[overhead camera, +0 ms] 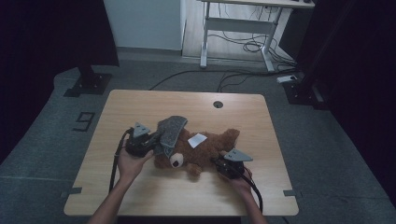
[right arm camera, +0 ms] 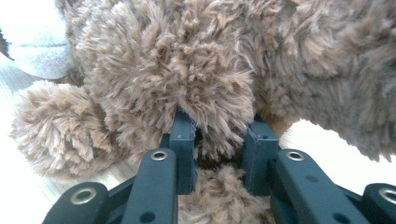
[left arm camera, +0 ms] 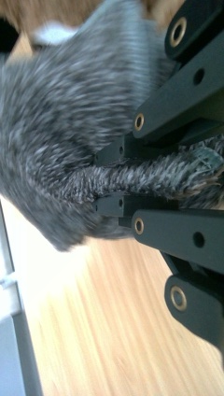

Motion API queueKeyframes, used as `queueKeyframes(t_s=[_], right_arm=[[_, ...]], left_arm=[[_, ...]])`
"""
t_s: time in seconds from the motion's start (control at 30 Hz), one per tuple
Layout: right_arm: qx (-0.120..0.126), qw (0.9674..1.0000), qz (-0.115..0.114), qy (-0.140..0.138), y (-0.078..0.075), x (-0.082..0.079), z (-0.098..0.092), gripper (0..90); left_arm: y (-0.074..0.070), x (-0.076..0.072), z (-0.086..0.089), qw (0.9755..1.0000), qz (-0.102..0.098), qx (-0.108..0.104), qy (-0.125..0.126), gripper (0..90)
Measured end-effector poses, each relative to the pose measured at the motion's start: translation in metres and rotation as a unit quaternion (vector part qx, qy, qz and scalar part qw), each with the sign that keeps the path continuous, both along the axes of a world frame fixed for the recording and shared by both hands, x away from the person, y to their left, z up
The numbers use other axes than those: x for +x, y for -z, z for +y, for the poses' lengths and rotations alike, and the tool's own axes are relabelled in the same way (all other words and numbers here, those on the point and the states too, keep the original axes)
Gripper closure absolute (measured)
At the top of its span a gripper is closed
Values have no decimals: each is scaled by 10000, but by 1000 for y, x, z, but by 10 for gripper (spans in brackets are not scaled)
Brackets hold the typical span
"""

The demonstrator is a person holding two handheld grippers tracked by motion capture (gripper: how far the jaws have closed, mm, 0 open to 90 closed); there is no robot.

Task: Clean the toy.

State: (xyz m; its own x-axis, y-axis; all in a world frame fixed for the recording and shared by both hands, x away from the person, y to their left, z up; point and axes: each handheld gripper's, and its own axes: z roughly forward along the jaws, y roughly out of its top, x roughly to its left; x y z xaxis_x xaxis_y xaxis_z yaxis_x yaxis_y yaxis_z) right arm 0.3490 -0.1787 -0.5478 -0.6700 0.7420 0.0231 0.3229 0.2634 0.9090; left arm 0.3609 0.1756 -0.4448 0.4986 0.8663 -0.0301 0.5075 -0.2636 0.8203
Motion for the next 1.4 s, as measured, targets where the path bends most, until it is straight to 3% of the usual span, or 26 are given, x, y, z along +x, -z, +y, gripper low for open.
queueKeyframes(t_s=[0.13,0.17,0.27,0.4,0.47,0.53,0.57,0.6,0.63,0.73,0.77,0.9,0.93,0.97,1.07,1.17,1.3,1.4], right_arm=[[0,10000,3,3,0,0,0,702],[0,10000,3,3,0,0,0,702],[-2,10000,5,10,0,0,0,702],[-12,10000,3,20,0,0,0,702],[-11,10000,6,22,0,0,0,702],[9,10000,24,34,0,1,0,702],[9,10000,24,34,0,1,0,702],[14,10000,39,52,0,1,-1,703],[16,10000,42,57,0,1,-1,703],[-4,10000,15,52,0,1,0,701],[-4,10000,15,52,0,1,0,701],[-3,10000,12,53,0,1,0,701],[-1,10000,11,53,0,1,0,701],[-1,10000,11,53,0,1,0,701],[15,10000,20,51,0,1,0,699],[18,10000,12,31,0,1,-1,692],[28,10000,10,17,0,0,0,679],[38,10000,4,31,0,-1,0,646]], left_arm=[[16,0,21,9996,233,3,-179,789],[16,0,21,9996,233,3,-179,789],[35,-2,23,9989,428,91,-172,790],[42,-2,20,9986,509,68,-138,791],[38,-1,21,9986,506,32,-126,791],[25,-1,18,9995,307,23,-122,792],[25,-1,18,9995,307,23,-122,792],[12,-1,14,9999,117,3,-94,791],[12,-1,14,9999,117,3,-94,791],[-15,1,-6,9996,-190,-159,112,790],[-15,1,-6,9996,-190,-159,112,789],[-26,9,-38,9990,-224,-134,372,788],[-25,15,-50,9989,-152,-68,429,787],[-25,15,-50,9989,-152,-68,429,786],[-10,29,-65,9990,153,0,425,787],[0,32,-65,9989,254,0,391,793],[9,31,-57,9982,370,-281,388,799],[12,25,-56,9981,348,-259,443,800]])
